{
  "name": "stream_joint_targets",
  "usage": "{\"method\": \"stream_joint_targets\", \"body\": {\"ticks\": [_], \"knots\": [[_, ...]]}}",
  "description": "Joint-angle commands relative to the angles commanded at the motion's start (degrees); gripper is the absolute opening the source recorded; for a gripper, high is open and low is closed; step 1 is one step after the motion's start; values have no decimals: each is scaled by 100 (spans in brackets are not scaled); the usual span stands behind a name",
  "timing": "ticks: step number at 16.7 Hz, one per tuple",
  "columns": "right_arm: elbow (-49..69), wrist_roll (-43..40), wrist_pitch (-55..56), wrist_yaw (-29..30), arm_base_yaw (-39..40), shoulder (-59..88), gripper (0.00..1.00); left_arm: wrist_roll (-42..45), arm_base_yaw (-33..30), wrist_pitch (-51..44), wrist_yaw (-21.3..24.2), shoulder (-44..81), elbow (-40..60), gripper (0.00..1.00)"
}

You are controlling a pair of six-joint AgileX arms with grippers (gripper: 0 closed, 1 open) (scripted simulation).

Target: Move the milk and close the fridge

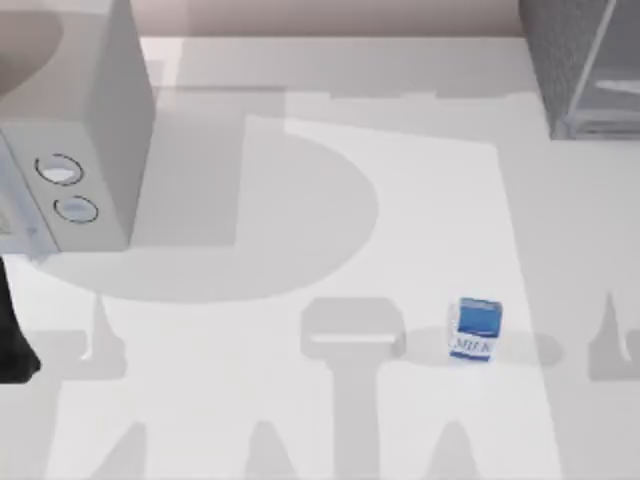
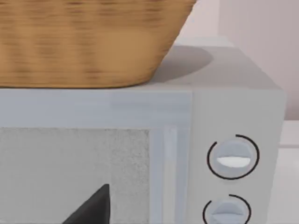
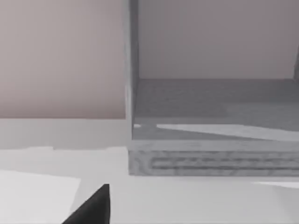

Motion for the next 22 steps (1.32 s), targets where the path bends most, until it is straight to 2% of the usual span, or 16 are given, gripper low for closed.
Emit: {"method": "stream_joint_targets", "body": {"ticks": [3, 5, 8, 16, 19, 22], "knots": [[9, 6, 77, 77, 77, 73, 100, 0, 0, 0, 0, 0, 0, 100], [38, 20, 377, 395, 395, 361, 100, 0, 0, 0, 0, 0, 0, 100], [89, 39, 1120, 1273, 1272, 1088, 100, 0, 0, 0, 0, 0, 0, 100], [139, 84, 3402, 4306, 4294, 3521, 100, 0, 0, 0, 0, 0, 0, 100], [137, 98, 3957, 5042, 5023, 4152, 100, 0, 0, 0, 0, 0, 0, 100], [138, 104, 4180, 5318, 5293, 4401, 100, 0, 0, 0, 0, 0, 0, 100]]}}
